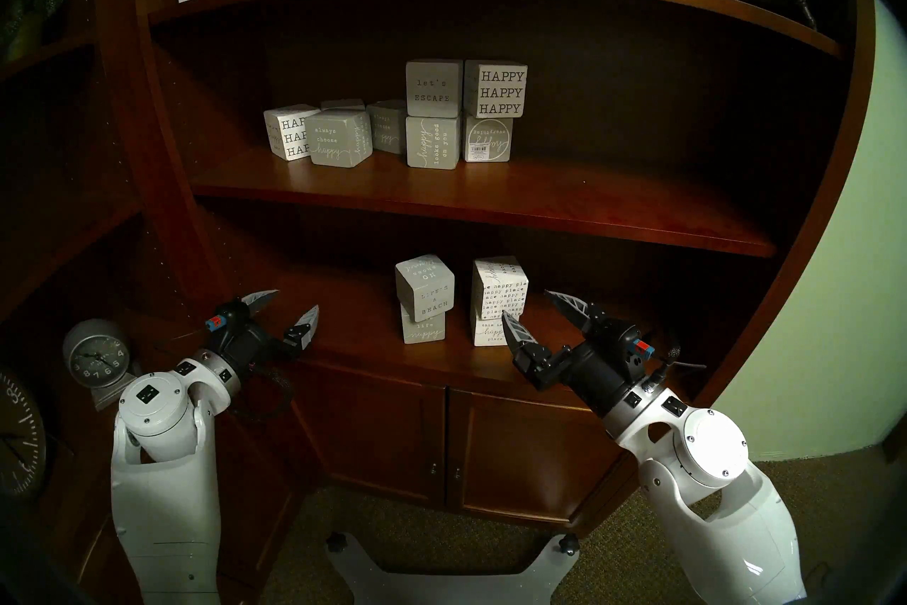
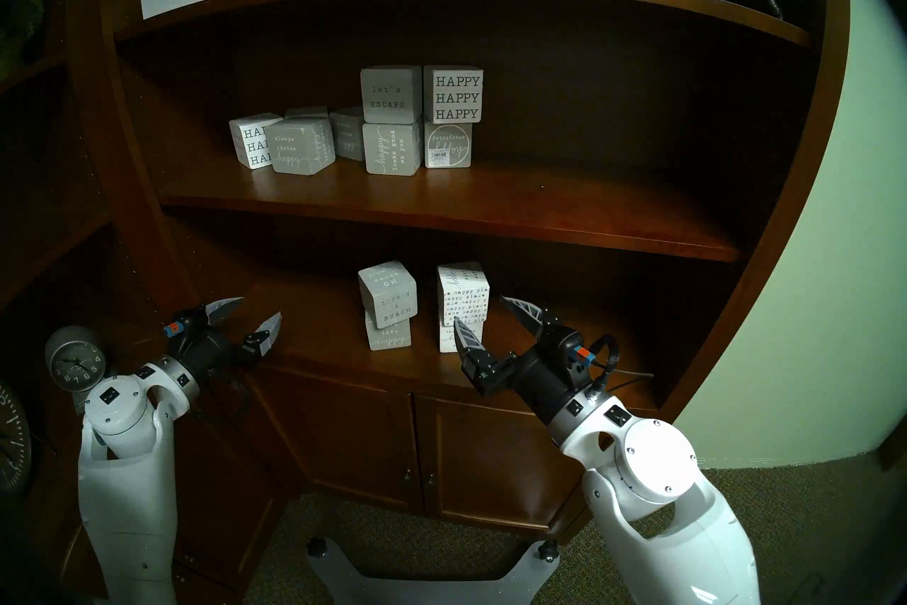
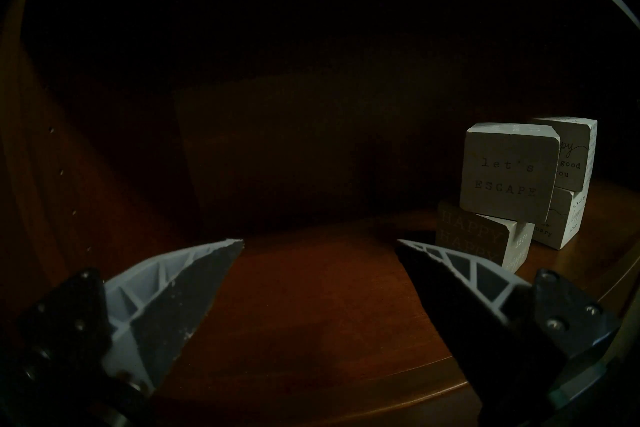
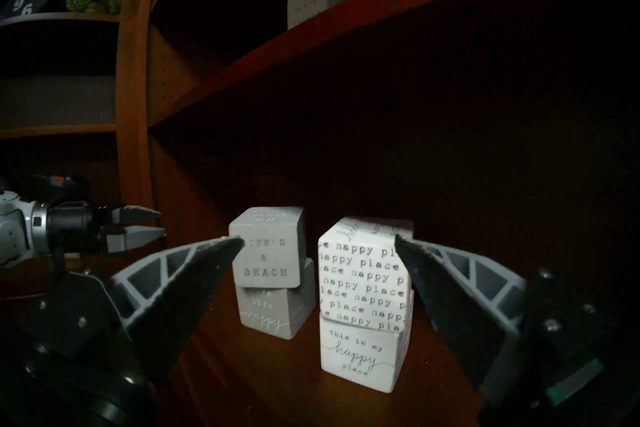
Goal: Stack four cubes vertically into two groups
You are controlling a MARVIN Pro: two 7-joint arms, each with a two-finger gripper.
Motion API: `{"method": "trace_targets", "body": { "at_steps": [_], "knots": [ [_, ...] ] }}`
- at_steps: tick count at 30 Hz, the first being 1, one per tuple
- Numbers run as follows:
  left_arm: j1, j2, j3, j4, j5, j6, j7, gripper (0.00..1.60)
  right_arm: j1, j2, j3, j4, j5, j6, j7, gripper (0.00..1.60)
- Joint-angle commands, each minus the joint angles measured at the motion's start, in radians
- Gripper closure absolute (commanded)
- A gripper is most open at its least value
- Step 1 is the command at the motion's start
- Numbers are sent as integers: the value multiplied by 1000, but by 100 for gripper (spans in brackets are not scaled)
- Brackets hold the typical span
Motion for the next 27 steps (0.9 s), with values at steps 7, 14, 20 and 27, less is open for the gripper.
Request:
{"method": "trace_targets", "body": {
  "at_steps": [7, 14, 20, 27],
  "knots": [
    [-3, 2, -1, -18, 1, -2, 1, 0, 19, 195, 26, 49, 176, -74, 240, 0],
    [-2, 2, -1, -20, 1, -2, 1, 0, 59, 211, 17, 122, 255, -134, 373, 0],
    [-2, 2, -1, -21, 2, -1, 1, 0, 75, 197, 19, 146, 267, -141, 431, 0],
    [-2, 1, -1, -21, 2, -1, 1, 0, 80, 192, 21, 153, 271, -143, 449, 0]
  ]
}}
